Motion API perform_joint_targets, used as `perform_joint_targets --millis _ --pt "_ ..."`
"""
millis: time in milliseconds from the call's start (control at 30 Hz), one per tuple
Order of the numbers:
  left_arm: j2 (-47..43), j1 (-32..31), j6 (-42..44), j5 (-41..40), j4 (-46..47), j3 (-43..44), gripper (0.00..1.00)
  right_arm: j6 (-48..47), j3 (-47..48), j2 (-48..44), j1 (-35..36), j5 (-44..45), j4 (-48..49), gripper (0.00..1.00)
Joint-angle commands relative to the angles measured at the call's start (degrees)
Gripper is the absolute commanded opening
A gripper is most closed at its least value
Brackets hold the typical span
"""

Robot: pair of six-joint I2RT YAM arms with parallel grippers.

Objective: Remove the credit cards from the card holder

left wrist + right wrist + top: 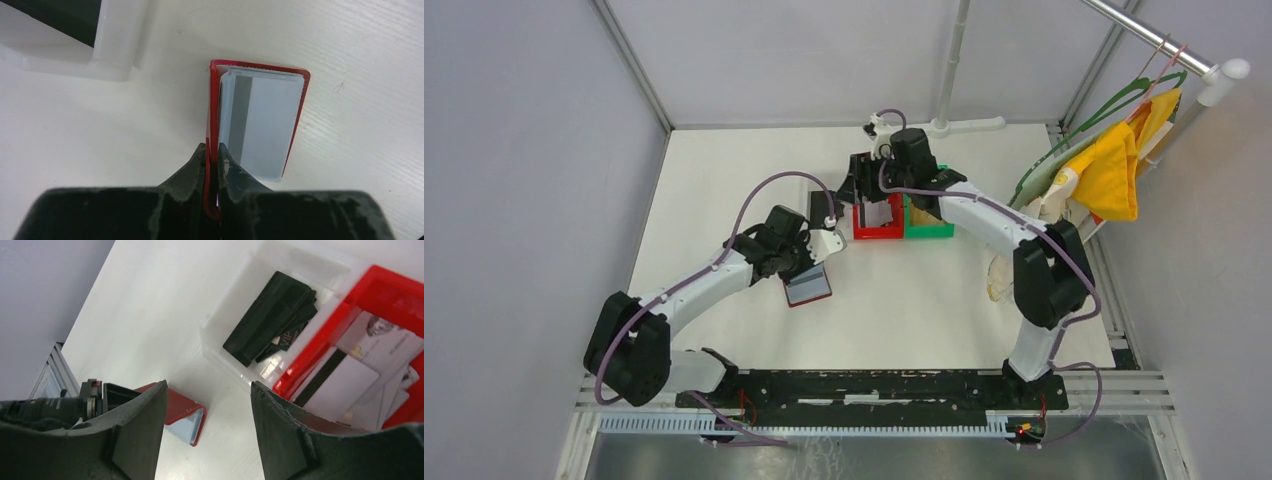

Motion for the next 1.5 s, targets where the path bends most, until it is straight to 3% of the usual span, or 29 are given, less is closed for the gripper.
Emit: perform_joint_targets --millis 0,100,233,433,533,633,733,867,967,1200,1467 --pt "1.4 -1.6 -8.1 2.4 0.9 1.9 0.23 0.3 -11.7 -8.8 -0.3 2.7 6.6 0.68" --pt "3.8 -2.6 -11.4 8.9 -4.7 2.9 0.35 0.5 -19.0 -12.9 -0.4 4.4 8.8 0.74" --pt "2.3 -6.4 -12.3 10.0 -2.0 -3.1 0.37 1.7 -25.0 -17.4 -0.4 4.7 11.0 0.8" --pt "1.1 -7.7 -8.8 14.0 -4.2 -3.7 0.48 1.1 -26.9 -21.0 -0.8 3.7 9.7 0.84" --pt "1.5 -7.6 -6.5 15.7 -5.5 -3.8 0.62 1.3 -27.9 -22.7 -1.1 3.1 9.5 0.85" --pt "2.8 -7.7 -4.9 17.0 -5.9 -4.3 0.68 2.0 -30.0 -25.1 -1.2 2.5 10.3 0.88" --pt "3.2 -7.6 -4.2 20.5 -5.9 -4.1 0.79 1.7 -32.7 -27.7 -1.4 1.4 10.6 0.96" --pt "2.1 -6.6 -3.6 23.9 -6.5 -1.4 0.83 1.5 -36.5 -31.5 -2.6 1.4 11.1 0.98" --pt "1.6 -3.5 -2.4 26.6 -8.5 2.7 0.86 1.2 -38.8 -34.0 -3.8 2.8 11.3 0.98" --pt "2.5 11.3 1.0 36.8 -19.6 15.4 0.88 -2.0 -41.4 -38.2 -5.7 9.5 9.2 0.98" --pt "1.8 26.8 10.4 40.3 -29.4 19.0 0.87 -4.8 -46.5 -44.2 -9.1 17.9 7.2 0.98"
